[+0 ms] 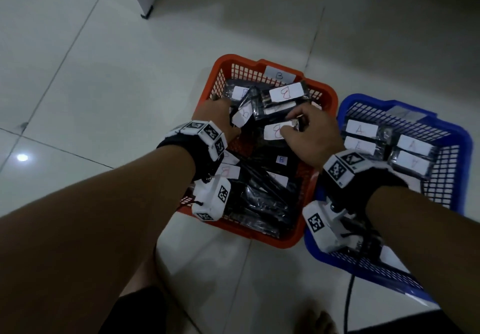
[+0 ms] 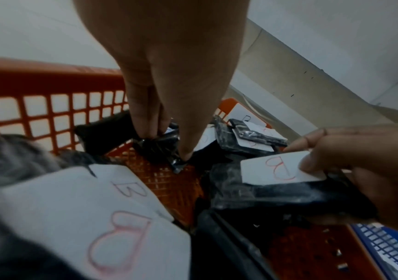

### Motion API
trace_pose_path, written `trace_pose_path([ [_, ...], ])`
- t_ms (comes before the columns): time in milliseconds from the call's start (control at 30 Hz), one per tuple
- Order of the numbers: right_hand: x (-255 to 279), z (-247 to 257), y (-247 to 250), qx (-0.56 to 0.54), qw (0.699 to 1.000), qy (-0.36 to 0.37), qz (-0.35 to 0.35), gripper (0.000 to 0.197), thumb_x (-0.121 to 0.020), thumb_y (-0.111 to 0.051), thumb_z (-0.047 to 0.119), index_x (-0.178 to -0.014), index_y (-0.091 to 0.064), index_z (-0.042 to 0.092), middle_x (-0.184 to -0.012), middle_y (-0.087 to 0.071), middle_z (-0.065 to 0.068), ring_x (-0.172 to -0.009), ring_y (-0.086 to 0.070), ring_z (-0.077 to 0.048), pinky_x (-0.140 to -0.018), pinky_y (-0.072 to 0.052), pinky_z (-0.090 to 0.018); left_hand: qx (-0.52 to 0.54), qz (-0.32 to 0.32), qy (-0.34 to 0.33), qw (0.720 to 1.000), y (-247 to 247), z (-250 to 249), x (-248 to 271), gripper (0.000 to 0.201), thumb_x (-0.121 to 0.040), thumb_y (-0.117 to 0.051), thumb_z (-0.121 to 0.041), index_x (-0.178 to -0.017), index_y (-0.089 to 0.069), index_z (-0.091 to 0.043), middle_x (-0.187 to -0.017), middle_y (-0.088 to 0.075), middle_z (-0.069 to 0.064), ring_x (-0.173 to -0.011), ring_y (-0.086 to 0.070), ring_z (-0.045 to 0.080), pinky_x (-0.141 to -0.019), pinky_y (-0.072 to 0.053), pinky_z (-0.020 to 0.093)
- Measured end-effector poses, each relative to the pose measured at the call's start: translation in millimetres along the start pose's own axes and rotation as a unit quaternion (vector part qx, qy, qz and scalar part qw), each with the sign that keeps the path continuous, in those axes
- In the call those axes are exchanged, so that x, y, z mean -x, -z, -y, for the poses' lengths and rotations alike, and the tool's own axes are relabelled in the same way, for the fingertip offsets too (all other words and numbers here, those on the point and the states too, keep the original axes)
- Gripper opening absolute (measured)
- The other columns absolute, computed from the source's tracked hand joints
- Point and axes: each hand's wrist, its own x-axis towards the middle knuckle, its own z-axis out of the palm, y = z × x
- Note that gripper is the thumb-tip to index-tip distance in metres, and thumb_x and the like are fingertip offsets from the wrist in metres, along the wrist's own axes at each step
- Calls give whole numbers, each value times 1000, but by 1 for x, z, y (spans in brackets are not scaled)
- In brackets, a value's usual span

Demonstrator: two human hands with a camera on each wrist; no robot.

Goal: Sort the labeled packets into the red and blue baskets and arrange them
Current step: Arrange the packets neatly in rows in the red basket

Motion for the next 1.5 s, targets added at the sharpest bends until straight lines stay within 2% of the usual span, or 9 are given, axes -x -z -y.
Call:
trace_pose_path([
  [200,4,3,-5,41,999,0,7,17,-81,-67,26,-97,-62,23,-82,-65,6,-72,-58,-7,-63,-44,-20,-45,55,10,997,1,-10,-10,44,-68,-79,-38,-100,-63,-12,-89,-66,5,-82,-65,26,-68,-54,32],
  [433,3,6,-25,36,998,-2,44,21,-84,-66,18,-105,-66,22,-89,-63,7,-85,-57,-9,-69,-42,-14,45,-67,0,997,14,9,-1,21,-76,-73,-24,-93,-63,-19,-89,-66,4,-79,-62,25,-71,-54,35],
  [600,-6,2,-57,-42,997,-65,15,19,-88,-66,15,-107,-64,17,-90,-61,5,-82,-58,-9,-53,-37,-3,99,-137,-66,983,18,21,11,16,-81,-69,-24,-95,-65,-17,-92,-64,-3,-81,-63,14,-69,-44,21],
  [700,-9,-4,-66,-56,994,-92,22,20,-87,-67,16,-106,-65,19,-92,-62,6,-86,-60,-11,-69,-45,-9,91,-219,-32,971,16,33,21,29,-85,-60,-22,-113,-61,-14,-110,-59,5,-97,-58,18,-78,-45,25],
  [800,-11,-8,-70,-72,990,-111,40,20,-83,-69,17,-102,-66,25,-96,-66,3,-91,-66,-18,-84,-54,-28,140,-135,66,979,16,40,33,53,-85,-60,-20,-135,-44,-15,-125,-55,7,-109,-58,22,-89,-49,31],
  [900,-10,-3,-64,6,994,-88,57,21,-85,-69,20,-106,-68,22,-105,-68,2,-93,-63,-14,-76,-45,-18,120,-16,115,986,8,44,43,49,-93,-51,-18,-140,-37,-14,-125,-60,12,-105,-61,32,-80,-42,25],
  [1100,3,15,-57,279,958,51,30,18,-92,-61,26,-106,-71,25,-121,-55,-2,-113,-54,-21,-81,-48,-33,127,-16,142,982,2,46,44,30,-98,-42,-18,-126,-46,-8,-113,-62,17,-93,-61,35,-71,-39,28],
  [1267,9,37,-75,200,968,48,144,21,-91,-60,39,-94,-73,22,-94,-72,1,-86,-67,-21,-76,-57,-33,144,-4,134,980,-1,48,45,29,-99,-42,-19,-126,-44,-8,-111,-62,18,-92,-62,35,-72,-42,30],
  [1500,14,39,-91,189,948,-2,254,51,-85,-59,60,-103,-70,14,-94,-71,-4,-87,-67,-21,-81,-57,-38,156,-11,126,980,-2,49,46,27,-99,-42,-15,-124,-43,-5,-111,-62,19,-91,-62,34,-71,-42,30],
])
